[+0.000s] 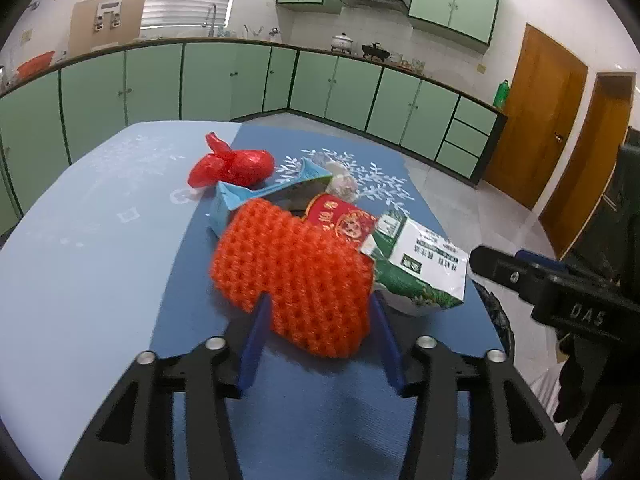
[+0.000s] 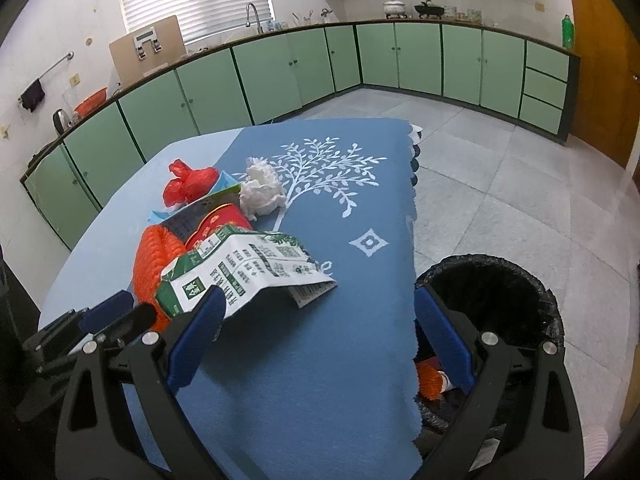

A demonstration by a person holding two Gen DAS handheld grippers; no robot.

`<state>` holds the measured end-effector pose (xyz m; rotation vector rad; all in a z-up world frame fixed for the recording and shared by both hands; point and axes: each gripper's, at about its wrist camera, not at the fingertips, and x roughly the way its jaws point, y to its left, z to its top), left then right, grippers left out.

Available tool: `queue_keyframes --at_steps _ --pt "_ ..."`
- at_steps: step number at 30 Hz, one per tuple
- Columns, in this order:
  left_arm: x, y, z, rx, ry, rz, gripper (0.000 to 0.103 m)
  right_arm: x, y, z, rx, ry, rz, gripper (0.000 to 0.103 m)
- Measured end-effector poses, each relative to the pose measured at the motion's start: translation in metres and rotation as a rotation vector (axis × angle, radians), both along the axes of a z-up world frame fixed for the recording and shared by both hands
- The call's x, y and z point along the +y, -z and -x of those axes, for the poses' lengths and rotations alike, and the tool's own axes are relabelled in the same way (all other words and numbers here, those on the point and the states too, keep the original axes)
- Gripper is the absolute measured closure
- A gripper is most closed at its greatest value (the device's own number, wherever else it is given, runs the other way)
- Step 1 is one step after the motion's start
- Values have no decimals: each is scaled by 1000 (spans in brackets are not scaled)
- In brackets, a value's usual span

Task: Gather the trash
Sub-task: 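Close the left tool on the orange foam net and lift it, then grasp the green-and-white snack bag with the right tool while the left tool holds the net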

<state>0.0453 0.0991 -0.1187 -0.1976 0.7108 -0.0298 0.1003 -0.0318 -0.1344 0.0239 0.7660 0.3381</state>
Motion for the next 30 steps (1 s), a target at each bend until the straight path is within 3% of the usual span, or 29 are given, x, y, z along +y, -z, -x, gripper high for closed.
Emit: queue_keyframes --at_steps 3,7,11,15,25,30 --pt "-7 5 -2 16 5 -13 41 -2 0 0 1 5 -3 10" --pt "-13 14 -9 45 -3 -42 41 -1 0 0 1 3 -1 10" --pt "-11 19 -11 49 -19 -40 67 -2 1 -1 5 5 -3 10" --pt "-7 14 -7 26 -19 -27 84 0 3 -2 10 3 -4 10" --pt "15 -14 17 -51 -80 -17 87 14 5 5 1 -46 7 10" --pt "23 -13 22 -39 -92 -26 87 26 8 10 -2 -100 22 10"
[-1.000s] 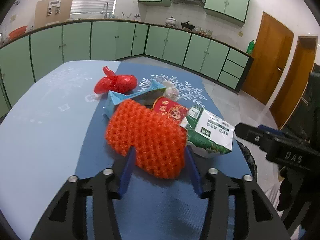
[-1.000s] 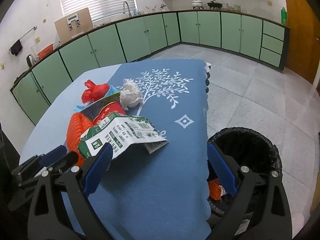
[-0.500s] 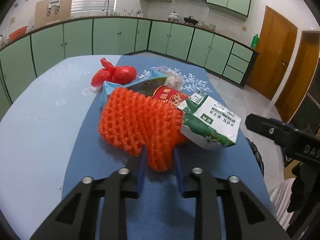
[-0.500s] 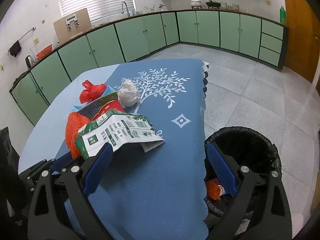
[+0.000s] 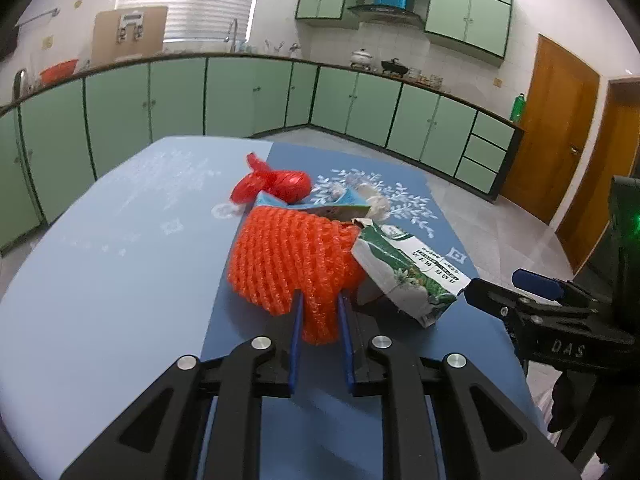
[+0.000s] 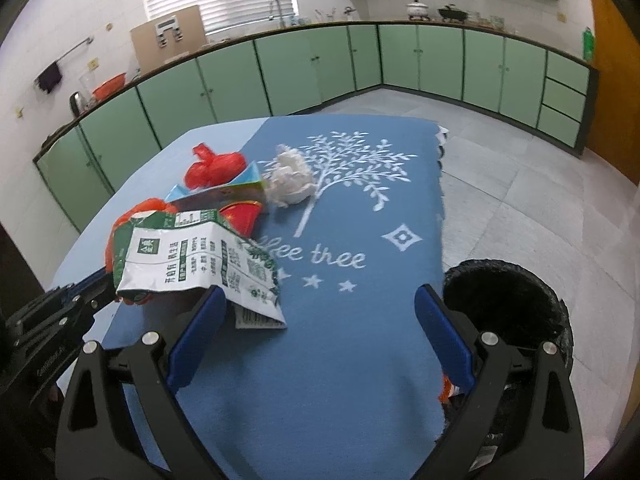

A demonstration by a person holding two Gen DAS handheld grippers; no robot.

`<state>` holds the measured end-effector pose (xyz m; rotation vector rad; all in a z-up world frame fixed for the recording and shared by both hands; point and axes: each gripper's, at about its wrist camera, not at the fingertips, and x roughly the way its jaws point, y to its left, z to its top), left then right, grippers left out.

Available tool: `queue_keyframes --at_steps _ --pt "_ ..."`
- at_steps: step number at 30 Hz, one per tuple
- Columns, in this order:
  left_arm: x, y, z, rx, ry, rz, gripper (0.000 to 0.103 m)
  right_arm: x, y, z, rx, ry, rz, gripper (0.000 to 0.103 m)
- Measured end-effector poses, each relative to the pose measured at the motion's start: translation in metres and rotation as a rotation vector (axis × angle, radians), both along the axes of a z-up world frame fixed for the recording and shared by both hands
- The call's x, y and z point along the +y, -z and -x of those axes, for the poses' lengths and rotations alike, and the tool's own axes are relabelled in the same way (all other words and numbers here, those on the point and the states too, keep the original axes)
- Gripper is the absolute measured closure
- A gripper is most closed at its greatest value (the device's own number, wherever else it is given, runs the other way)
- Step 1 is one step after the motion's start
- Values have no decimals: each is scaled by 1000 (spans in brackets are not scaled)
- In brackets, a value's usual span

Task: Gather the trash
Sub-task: 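Grasp the green-and-white snack bag with the right tool while the left tool holds the net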

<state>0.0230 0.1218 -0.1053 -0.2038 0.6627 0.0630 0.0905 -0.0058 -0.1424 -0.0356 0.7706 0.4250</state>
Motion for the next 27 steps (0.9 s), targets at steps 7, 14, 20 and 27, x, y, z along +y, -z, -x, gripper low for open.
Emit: queue_keyframes --at_steps 7,14,20,27 --pt "6 3 -5 14 -4 11 87 3 -1 7 -1 -39 -5 10" --pt "3 2 -4 8 5 9 87 13 3 8 -27 -74 18 13" --pt "5 4 -6 18 10 8 87 21 6 -2 -32 -99 14 25" --pt "4 8 -9 31 16 9 87 31 12 -7 -2 -174 -13 69"
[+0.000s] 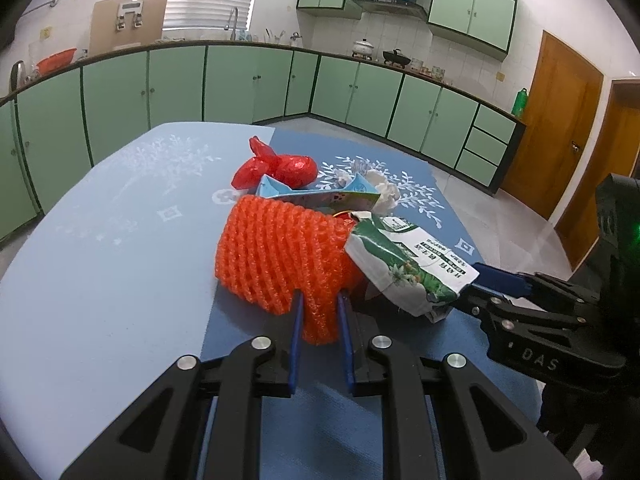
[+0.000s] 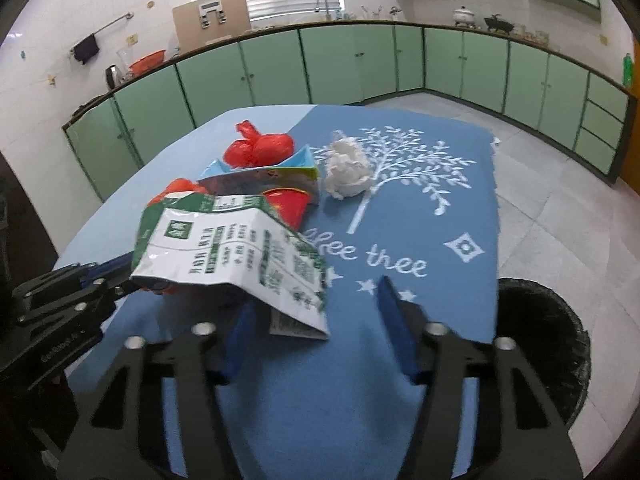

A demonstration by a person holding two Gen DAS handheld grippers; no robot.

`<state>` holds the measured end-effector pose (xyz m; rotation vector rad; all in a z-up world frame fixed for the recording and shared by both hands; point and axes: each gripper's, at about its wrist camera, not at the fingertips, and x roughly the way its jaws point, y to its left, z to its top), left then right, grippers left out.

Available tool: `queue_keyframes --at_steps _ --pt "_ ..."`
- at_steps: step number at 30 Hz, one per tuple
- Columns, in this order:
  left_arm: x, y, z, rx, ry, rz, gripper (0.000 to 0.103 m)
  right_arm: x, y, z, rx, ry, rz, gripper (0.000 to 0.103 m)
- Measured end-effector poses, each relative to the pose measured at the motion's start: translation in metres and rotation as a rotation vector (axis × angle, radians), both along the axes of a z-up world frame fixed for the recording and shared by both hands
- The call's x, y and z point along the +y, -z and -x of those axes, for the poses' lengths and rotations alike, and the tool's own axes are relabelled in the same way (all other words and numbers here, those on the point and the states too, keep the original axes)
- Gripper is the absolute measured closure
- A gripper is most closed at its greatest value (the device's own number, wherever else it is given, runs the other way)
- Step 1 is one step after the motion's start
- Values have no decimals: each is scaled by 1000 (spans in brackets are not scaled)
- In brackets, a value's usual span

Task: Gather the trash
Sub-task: 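Grasp the green-and-white snack bag with the right tool while the left tool holds the net, then carry net and snack bag over the bin and open both tools to drop them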

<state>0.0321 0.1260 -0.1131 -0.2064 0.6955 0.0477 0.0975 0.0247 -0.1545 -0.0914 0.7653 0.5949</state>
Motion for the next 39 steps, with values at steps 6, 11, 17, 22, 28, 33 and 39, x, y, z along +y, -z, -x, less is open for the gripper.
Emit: queue_keyframes --at_steps 6,11,17,22,28,33,39 --pt "-1 -3 0 -14 2 -6 87 4 -8 7 -28 -56 4 96" --pt "2 -16 4 -53 -13 -4 87 -8 -22 7 -22 -36 -63 98" --pt "6 -33 10 -99 -30 -9 87 -18 -35 7 -34 -13 -78 98" --pt "0 -43 12 -124 -18 -14 87 -26 -46 11 -51 -1 -92 98" --pt "-16 -57 9 -159 22 -15 87 -42 -60 17 -82 21 -105 99" --pt "-39 -69 2 -191 85 -17 87 -62 -70 18 -104 65 -106 99" --pt "-73 -79 -13 -218 163 -13 87 -103 -77 17 -123 135 -113 99"
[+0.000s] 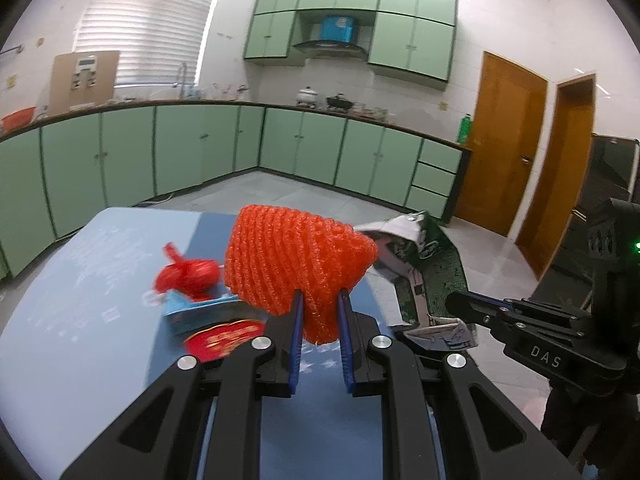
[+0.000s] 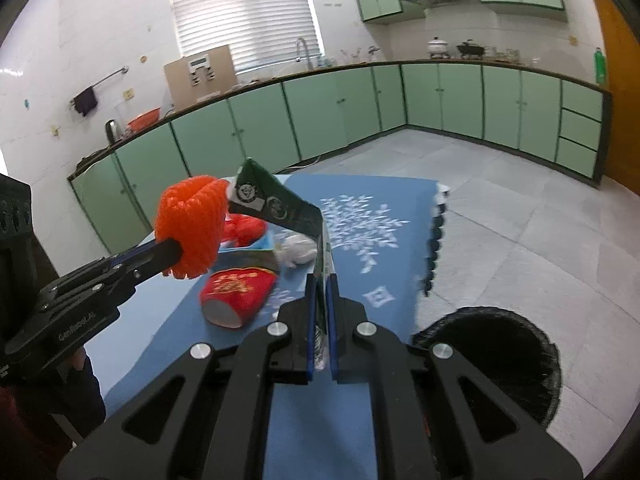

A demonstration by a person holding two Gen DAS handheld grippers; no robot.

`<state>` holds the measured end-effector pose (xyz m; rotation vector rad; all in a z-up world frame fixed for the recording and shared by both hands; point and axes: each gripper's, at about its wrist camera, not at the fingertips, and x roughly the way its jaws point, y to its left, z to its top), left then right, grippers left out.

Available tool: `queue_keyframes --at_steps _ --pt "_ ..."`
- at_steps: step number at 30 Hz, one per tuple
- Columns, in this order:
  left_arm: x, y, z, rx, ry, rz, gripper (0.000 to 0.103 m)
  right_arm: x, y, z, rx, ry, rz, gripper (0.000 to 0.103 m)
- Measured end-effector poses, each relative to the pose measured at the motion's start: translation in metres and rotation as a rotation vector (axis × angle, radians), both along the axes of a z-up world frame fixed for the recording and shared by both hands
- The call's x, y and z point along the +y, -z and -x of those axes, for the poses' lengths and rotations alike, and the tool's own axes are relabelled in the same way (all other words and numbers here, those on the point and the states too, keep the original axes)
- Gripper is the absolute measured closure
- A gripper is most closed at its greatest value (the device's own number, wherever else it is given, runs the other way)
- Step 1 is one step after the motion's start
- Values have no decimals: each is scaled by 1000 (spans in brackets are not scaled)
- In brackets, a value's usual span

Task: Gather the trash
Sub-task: 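Carry net and snack bag over the bin and open both tools to drop them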

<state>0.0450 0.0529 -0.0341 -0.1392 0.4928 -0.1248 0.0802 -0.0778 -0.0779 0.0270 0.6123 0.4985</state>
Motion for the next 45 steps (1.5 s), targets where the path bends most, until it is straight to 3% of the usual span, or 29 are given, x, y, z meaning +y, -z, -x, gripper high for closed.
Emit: queue_keyframes --at_steps 13,25,35,39,40,41,43,45 --pt "-84 5 -44 13 174 21 87 -108 5 -4 -15 220 11 99" --pt "-177 44 -97 105 349 0 87 -181 54 -27 68 372 27 99" --pt "-210 80 -129 179 408 -20 86 -208 90 -50 146 426 35 99" --pt "-216 90 -139 212 430 -16 78 -212 101 -58 176 452 61 94" --pt "-216 91 -141 218 431 -15 70 -213 103 -59 185 458 64 90" --pt "-216 91 -143 219 432 -15 64 -214 106 -59 191 463 64 80" --pt "-212 92 -141 219 435 -14 60 -217 108 -57 193 476 66 69" --pt "-209 92 -140 217 431 -13 55 -218 109 -55 195 485 67 65"
